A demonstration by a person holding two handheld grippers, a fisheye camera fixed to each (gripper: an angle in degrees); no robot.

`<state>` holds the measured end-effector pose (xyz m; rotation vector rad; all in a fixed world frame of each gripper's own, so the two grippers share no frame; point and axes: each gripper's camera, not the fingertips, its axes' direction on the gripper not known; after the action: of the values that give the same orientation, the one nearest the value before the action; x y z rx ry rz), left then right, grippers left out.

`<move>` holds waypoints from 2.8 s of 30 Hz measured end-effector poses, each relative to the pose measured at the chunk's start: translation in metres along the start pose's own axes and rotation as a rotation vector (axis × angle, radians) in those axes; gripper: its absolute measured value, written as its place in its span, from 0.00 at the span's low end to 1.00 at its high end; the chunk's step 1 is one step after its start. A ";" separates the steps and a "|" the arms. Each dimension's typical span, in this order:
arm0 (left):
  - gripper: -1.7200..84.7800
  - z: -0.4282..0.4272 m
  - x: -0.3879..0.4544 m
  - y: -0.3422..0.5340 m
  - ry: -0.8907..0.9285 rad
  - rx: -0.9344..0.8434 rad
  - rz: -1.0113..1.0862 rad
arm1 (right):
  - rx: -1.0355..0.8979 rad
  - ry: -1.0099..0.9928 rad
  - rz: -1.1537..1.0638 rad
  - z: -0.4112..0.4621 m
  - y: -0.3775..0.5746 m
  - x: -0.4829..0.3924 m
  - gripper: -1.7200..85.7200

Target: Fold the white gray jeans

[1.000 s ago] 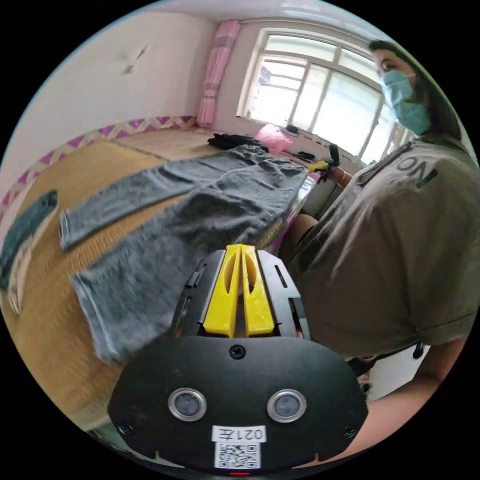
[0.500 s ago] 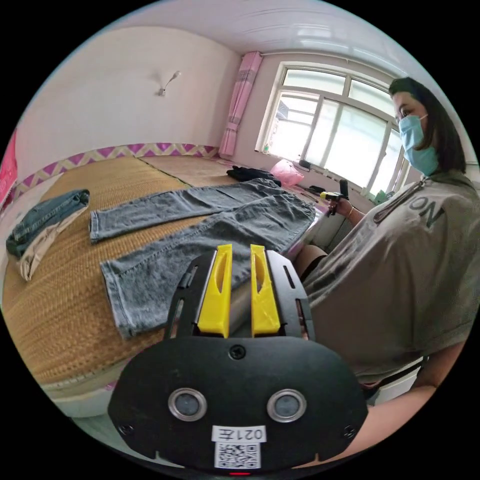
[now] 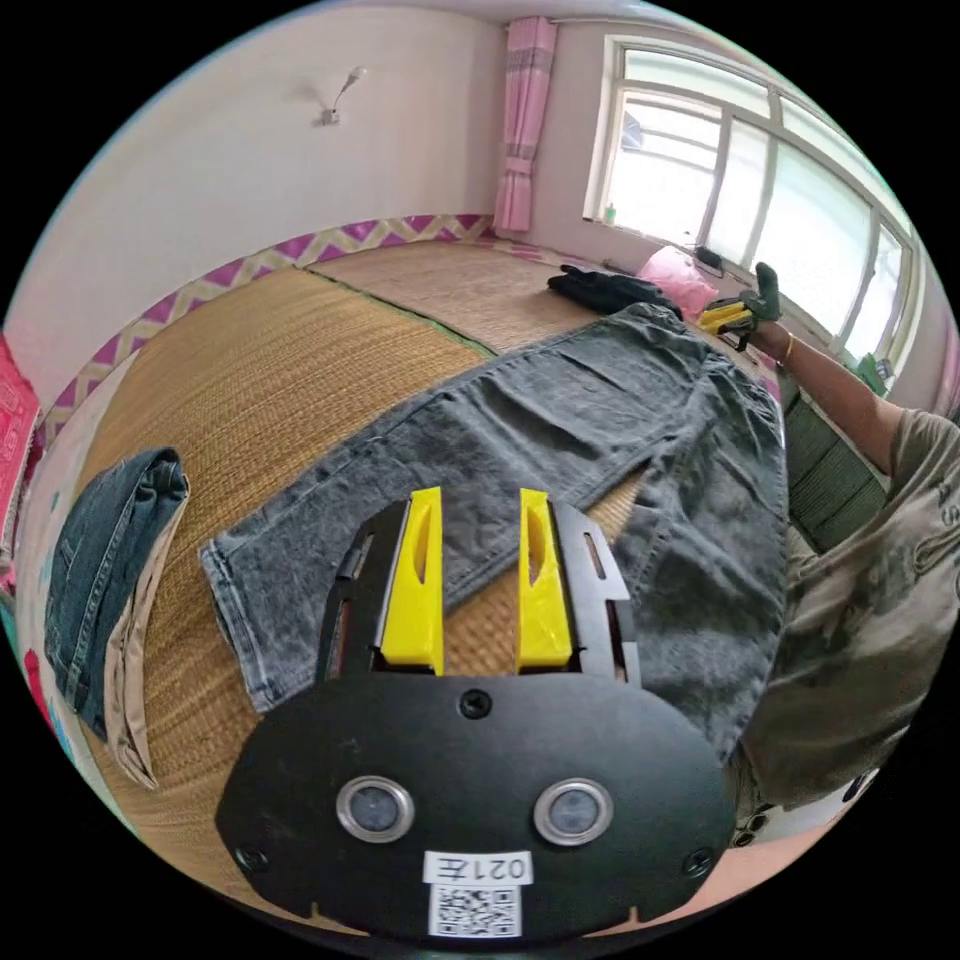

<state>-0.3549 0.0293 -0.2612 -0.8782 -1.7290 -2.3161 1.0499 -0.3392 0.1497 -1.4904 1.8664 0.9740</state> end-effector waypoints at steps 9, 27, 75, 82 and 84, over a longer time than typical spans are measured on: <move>0.17 0.048 -0.067 -0.042 0.025 -0.180 0.013 | -0.385 0.066 0.017 0.130 -0.107 0.130 0.15; 0.01 0.068 -0.099 -0.106 -0.082 -0.095 -0.128 | -0.545 0.195 0.039 0.225 -0.193 0.163 0.03; 0.08 -0.117 0.130 0.409 0.230 0.489 -1.211 | 0.373 0.030 1.336 -0.011 0.326 -0.159 0.12; 0.10 -0.103 0.121 0.419 0.262 0.547 -1.264 | 0.483 -0.038 1.376 0.001 0.341 -0.142 0.13; 0.10 -0.104 0.117 0.421 0.253 0.562 -1.263 | 0.480 -0.041 1.375 0.001 0.344 -0.138 0.13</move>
<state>-0.3121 -0.1806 0.1339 0.8146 -3.0125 -1.9141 0.7468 -0.2182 0.3252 0.2644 2.7622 0.8887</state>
